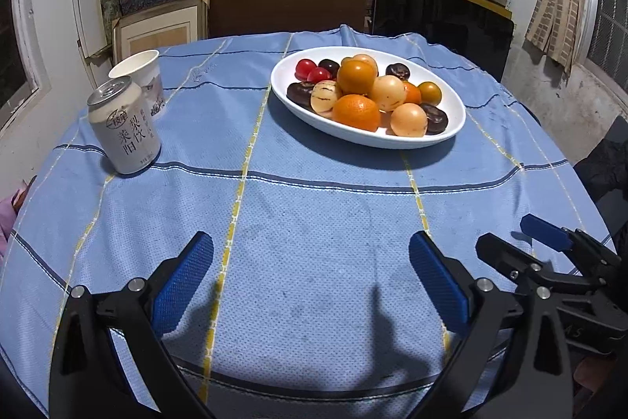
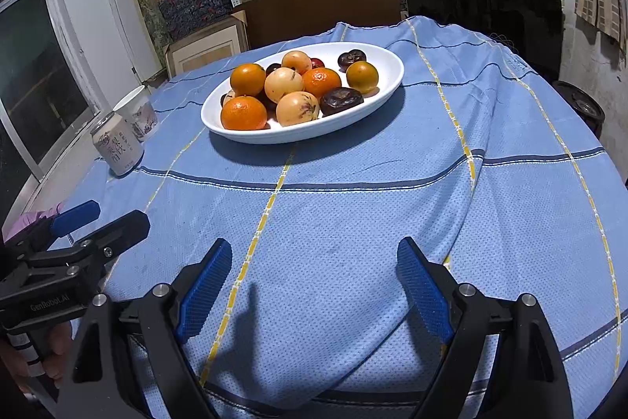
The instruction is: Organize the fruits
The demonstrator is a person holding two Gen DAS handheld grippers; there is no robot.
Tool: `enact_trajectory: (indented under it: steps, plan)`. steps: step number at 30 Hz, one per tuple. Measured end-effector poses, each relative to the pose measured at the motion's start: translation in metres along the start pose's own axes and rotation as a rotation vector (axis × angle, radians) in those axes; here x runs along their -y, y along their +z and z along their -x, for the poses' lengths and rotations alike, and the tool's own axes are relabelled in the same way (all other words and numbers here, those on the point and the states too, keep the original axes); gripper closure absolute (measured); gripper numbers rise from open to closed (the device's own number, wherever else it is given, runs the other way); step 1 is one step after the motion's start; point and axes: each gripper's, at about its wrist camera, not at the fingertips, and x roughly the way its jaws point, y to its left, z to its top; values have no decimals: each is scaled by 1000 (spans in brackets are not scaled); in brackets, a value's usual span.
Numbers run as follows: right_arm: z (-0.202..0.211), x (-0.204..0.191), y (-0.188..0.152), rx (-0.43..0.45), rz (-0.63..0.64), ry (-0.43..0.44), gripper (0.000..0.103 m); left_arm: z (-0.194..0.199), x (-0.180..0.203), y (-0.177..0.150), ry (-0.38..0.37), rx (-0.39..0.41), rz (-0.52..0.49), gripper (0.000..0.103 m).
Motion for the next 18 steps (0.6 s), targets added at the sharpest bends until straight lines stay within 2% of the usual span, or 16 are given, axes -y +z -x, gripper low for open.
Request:
enact_trajectory:
  steps: [11,18]
  plan:
    - [-2,-2,-1,-11,7,-7,16,-2,4,-1,-2,-14,-25,5]
    - [-4,0,-1,-17,5,-11,13,-7,1,-2,5,-41,-4,5]
